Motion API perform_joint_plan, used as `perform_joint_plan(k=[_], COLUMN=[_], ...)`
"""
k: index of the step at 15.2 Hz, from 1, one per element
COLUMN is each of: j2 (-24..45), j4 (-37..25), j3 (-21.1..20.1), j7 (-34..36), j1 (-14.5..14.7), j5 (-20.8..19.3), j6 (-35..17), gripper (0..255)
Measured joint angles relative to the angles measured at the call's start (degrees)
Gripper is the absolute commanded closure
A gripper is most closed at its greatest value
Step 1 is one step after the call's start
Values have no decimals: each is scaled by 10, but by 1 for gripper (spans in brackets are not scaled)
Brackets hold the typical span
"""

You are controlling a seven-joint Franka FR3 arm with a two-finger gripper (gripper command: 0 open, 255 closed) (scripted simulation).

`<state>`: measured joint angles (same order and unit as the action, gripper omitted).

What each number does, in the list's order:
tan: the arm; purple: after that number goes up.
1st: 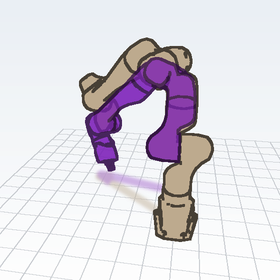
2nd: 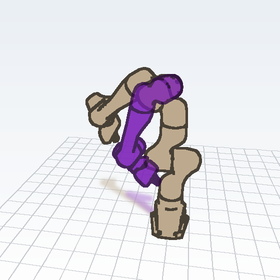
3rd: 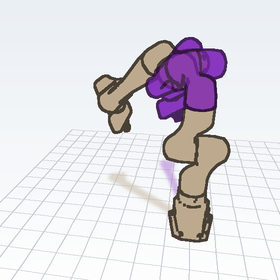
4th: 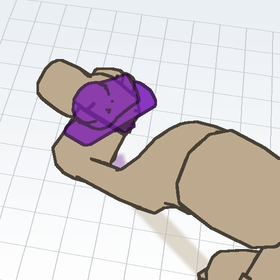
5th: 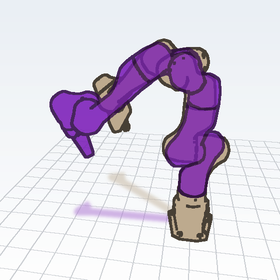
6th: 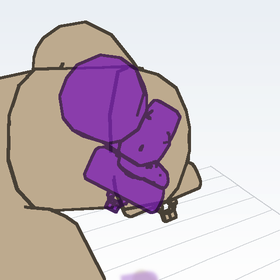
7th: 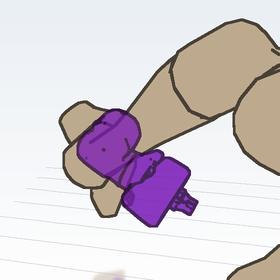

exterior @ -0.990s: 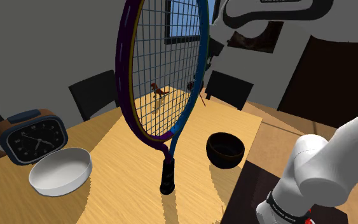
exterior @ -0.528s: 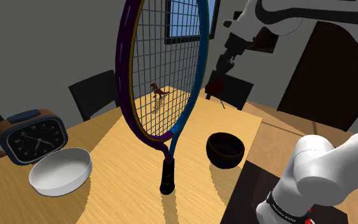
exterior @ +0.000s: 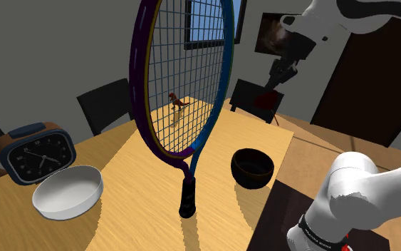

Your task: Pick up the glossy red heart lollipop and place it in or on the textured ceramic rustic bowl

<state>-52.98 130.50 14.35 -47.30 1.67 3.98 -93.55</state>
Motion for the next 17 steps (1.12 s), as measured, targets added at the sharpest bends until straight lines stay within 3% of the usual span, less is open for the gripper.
perform_joint_plan(k=[4, 17], j2=[-50, -101], j4=[19, 143], j3=[-1, 10], j7=[0, -17], j1=[-12, -29], j5=[-6, -19], j6=[32, -37], gripper=[255, 255])
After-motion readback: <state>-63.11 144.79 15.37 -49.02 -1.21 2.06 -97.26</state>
